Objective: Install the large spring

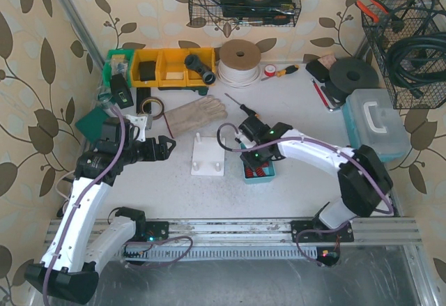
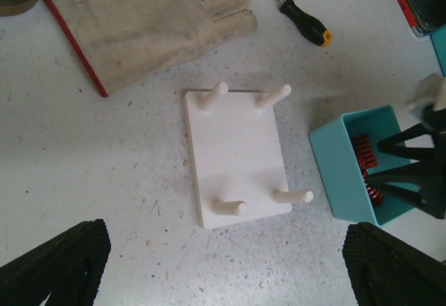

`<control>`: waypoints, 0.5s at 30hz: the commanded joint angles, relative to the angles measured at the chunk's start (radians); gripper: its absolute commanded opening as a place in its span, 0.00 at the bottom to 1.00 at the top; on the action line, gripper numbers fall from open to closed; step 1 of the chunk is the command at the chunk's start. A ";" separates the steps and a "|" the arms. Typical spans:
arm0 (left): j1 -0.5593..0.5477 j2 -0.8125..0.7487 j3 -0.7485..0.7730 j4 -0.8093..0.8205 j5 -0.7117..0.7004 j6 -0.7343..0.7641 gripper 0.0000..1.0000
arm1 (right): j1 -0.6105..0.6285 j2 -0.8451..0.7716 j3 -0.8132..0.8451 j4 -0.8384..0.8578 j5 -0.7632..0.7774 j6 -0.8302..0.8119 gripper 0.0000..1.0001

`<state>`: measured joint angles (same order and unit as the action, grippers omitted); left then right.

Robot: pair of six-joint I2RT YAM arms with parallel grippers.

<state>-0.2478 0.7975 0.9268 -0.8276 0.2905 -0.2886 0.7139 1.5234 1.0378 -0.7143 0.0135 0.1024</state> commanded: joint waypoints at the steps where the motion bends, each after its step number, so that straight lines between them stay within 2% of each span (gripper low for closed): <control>1: 0.012 0.001 -0.005 0.019 0.009 0.005 0.94 | 0.018 0.065 0.019 -0.004 0.069 -0.055 0.59; 7: 0.018 0.003 -0.005 0.022 0.018 0.004 0.94 | 0.022 0.089 -0.025 0.028 0.113 -0.041 0.61; 15: 0.035 0.007 -0.005 0.024 0.027 0.006 0.94 | 0.054 0.159 0.004 0.028 0.154 -0.048 0.62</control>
<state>-0.2279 0.7990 0.9268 -0.8265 0.2935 -0.2886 0.7513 1.6302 1.0355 -0.6884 0.1375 0.0692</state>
